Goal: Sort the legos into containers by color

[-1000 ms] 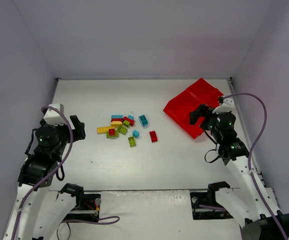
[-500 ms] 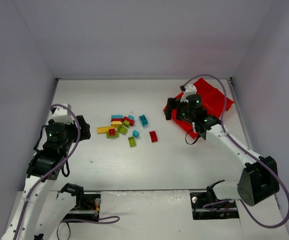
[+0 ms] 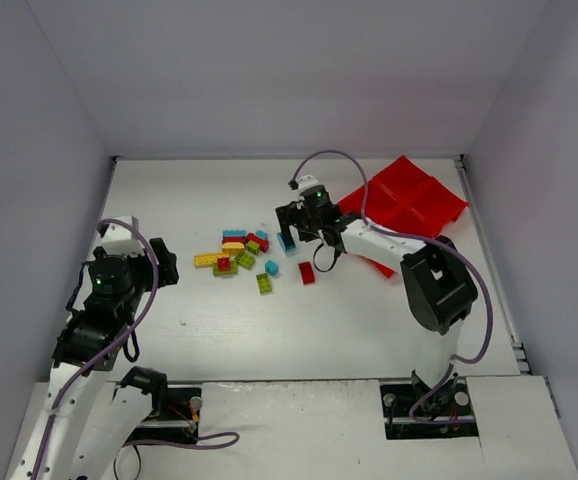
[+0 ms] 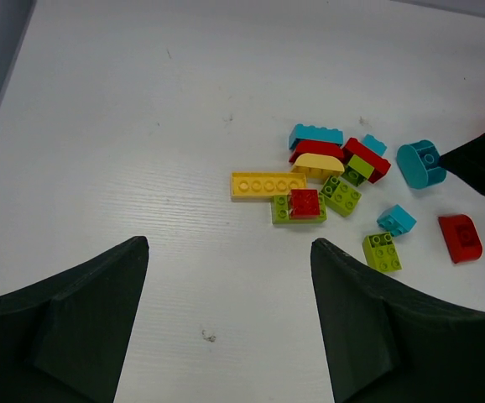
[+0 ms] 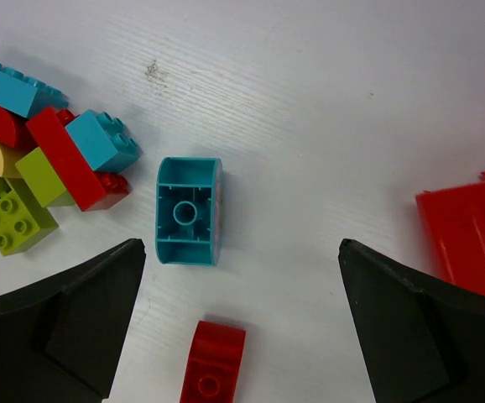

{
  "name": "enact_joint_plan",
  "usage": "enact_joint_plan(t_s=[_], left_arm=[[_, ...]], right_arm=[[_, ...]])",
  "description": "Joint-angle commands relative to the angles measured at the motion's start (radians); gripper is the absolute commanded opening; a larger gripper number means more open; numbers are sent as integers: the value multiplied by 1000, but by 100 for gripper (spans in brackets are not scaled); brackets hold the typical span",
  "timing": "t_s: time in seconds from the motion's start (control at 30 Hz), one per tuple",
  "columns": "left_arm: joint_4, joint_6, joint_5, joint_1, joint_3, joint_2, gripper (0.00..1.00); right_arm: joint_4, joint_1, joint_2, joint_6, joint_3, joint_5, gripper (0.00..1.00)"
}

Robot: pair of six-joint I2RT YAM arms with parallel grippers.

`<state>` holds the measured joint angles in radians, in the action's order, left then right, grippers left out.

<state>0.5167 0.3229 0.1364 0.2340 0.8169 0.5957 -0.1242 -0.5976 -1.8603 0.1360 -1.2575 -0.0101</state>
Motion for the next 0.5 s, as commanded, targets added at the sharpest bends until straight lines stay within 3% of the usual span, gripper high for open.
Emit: enact_joint_plan(t_s=[0.0, 0.23, 0.33, 0.43, 0.47], left_arm=[[-70, -15, 20, -1, 4, 10, 71], [-72, -16, 19, 1, 1, 9, 72], [-72, -18, 17, 2, -1, 6, 72], [-72, -18, 15, 2, -1, 6, 72], [-73, -18, 15, 2, -1, 9, 71]], right_arm=[[-57, -34, -46, -22, -86, 28, 96], [-57, -51, -161, -12, -149, 41, 89], [-57, -51, -201, -16, -164, 42, 76], [-58, -51, -209, -19, -172, 47, 53], [-60, -51, -205, -25, -177, 55, 39]])
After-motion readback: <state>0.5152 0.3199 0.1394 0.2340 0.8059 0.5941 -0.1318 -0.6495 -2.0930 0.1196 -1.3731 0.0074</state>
